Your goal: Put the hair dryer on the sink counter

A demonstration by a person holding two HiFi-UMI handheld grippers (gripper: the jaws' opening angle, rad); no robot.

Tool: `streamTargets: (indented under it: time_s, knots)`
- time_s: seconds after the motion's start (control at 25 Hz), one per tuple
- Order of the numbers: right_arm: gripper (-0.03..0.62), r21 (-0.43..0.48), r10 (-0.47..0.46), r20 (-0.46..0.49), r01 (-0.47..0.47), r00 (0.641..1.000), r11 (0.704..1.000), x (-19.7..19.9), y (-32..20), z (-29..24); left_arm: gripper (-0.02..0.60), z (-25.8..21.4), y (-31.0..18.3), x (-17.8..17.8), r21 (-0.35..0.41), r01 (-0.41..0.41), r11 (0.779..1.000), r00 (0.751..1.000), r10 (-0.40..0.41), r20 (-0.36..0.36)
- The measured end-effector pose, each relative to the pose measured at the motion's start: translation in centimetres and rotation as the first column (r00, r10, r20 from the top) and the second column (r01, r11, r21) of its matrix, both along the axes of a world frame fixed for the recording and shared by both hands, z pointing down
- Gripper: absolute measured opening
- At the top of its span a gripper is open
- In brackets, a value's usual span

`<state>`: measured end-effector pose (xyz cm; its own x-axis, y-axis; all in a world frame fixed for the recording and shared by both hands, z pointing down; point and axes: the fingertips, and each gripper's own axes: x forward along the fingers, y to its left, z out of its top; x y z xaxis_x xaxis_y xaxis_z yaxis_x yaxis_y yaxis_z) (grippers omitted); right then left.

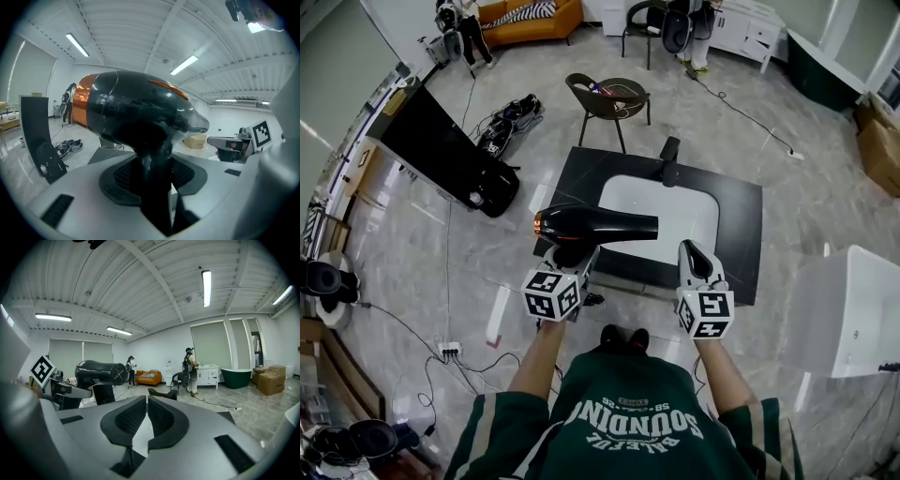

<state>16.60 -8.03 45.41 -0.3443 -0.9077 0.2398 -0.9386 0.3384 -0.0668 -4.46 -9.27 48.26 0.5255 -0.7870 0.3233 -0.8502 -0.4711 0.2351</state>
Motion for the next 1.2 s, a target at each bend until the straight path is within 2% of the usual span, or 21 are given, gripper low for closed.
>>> streamTargets:
  time_s: [0.6, 0.88, 1.2]
  knots:
    - [0.044, 0.005, -0.045, 0.000, 0.045, 0.999, 0.999, -1.6, -0.9, 0.2, 0.170, -0.3, -1.6, -2.0, 0.023, 0.006, 1.000, 0.999, -0.007, 0.036]
    - [0.044, 0.013, -0.059, -0.003, 0.059, 0.998, 0.998, -4.3, -3.9, 0.9, 0.169, 0.3, -5.3, -4.6, 0.028, -0.003, 1.000, 0.999, 0.002, 0.051]
    - [0.044, -0.009, -0.016, -0.005, 0.016, 1.000, 1.000, -7.6, -9.5, 1.3, 0.170, 1.7, -11.9, -7.7, -0.004, -0.047, 0.999, 0.998, 0.047, 0.041]
